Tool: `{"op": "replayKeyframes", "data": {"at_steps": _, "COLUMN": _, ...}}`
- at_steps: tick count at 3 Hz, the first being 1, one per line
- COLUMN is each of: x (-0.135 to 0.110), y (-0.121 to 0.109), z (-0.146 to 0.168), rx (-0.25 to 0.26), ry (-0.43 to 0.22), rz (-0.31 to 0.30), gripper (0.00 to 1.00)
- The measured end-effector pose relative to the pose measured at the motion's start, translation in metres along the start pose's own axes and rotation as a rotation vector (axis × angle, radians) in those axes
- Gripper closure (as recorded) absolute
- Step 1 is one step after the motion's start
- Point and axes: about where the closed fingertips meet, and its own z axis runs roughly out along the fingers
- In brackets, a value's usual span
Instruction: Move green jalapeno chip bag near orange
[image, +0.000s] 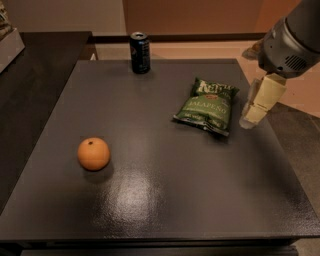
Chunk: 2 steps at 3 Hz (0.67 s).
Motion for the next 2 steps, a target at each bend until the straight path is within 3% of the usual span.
{"op": "replayKeyframes", "data": {"at_steps": 2, "x": -0.001, "y": -0.039, "z": 0.043, "rx": -0.036, "ry": -0.047, "rz": 0.022, "gripper": 0.0}}
